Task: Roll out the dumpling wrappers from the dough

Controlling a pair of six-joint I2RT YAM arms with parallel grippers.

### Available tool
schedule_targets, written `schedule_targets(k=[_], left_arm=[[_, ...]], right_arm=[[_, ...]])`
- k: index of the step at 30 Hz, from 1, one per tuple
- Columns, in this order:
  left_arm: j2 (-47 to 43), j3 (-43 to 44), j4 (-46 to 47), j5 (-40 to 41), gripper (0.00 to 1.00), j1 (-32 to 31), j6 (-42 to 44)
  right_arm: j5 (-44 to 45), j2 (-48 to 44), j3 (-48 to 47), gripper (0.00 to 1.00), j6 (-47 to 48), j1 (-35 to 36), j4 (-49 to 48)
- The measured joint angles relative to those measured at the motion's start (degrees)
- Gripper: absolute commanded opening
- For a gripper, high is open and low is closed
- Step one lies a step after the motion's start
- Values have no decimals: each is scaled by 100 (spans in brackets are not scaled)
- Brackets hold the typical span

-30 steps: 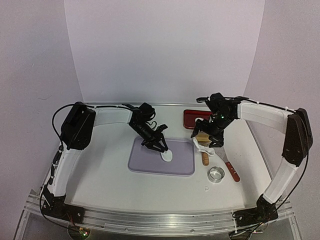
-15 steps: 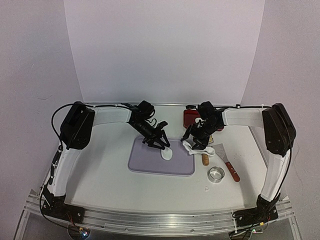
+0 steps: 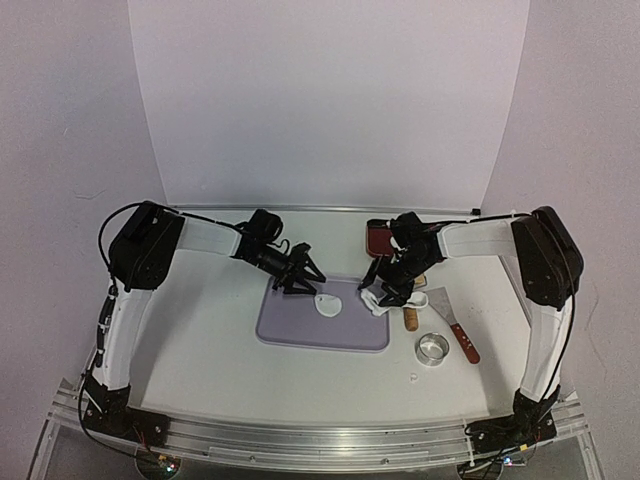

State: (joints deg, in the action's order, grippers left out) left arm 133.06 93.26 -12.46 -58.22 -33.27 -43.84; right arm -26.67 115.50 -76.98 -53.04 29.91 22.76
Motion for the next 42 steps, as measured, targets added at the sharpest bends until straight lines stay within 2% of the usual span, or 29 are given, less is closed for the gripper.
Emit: schedule_targets(k=[3,6,9,12,19,25,33,42], left_arm=[[138,-83,808,-434,51,253,-747],[226,-126,2308,-841,52,332,-1793],[196,-178,3011,-1020,52,320,-2166],[114,-143,2550,-955,49,302,-1785],[-88,762,-217,45,45,168,242],[-169,1505,-1562,801,41,-191,1254],[-162,2259,-2035,1188,43,-818,1643],[359,2986,-2058,1237,43,-1003,1686]], right_arm=[[-2,15,29,68,2,0,1],[-2,45,29,68,19,0,-4],[-12,61,8,68,48,0,15],[-20,77,-60,69,81,0,71],[7,81,-514,71,253,0,457],[350,62,-1060,72,566,0,1246],[764,-183,-1523,72,717,0,2067],[952,-417,-1793,72,689,0,2431]])
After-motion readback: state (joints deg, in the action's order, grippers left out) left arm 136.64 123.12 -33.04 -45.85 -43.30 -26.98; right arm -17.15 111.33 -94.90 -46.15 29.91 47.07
